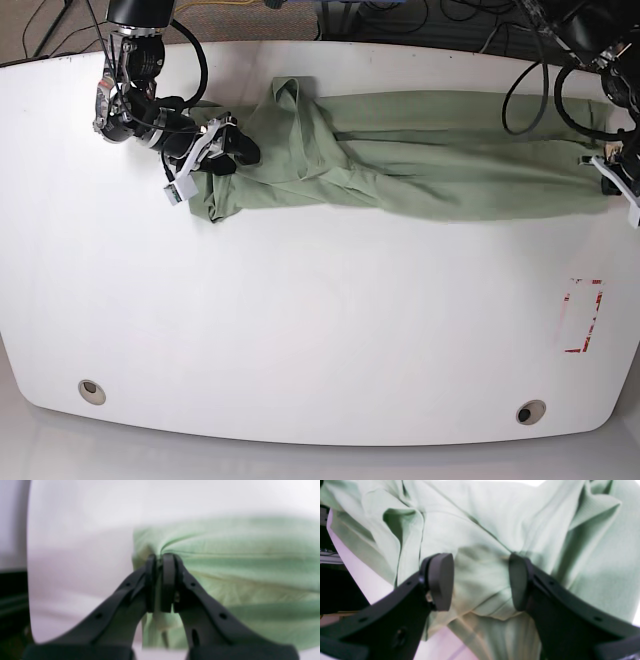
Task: Layout the t-shirt on the table in an organized manner, then fold the t-shirt properly
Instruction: 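Pull the strip's end with the left gripper away from the right gripper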
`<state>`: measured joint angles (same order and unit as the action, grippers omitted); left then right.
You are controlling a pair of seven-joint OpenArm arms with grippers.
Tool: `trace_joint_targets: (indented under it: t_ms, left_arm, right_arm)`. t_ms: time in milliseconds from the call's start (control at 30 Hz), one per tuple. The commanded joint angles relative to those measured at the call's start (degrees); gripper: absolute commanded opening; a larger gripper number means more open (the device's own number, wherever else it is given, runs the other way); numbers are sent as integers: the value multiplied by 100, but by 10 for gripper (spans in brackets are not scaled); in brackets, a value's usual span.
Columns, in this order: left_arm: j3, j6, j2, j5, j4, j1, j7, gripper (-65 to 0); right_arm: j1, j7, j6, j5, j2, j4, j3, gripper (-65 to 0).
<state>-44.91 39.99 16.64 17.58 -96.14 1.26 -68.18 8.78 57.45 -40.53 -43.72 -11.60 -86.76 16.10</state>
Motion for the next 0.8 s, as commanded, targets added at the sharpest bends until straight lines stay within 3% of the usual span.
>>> trace_joint_targets:
  t_ms: [0, 767]
  left_arm:
    - [-50, 1, 151, 48, -237, 28, 115, -625]
    - [-68, 1, 432, 48, -237, 758, 150, -621]
  right_arm:
    - [-20, 105, 53, 122, -49, -23, 30, -314]
    - [-20, 97, 53, 131, -49, -23, 30, -314]
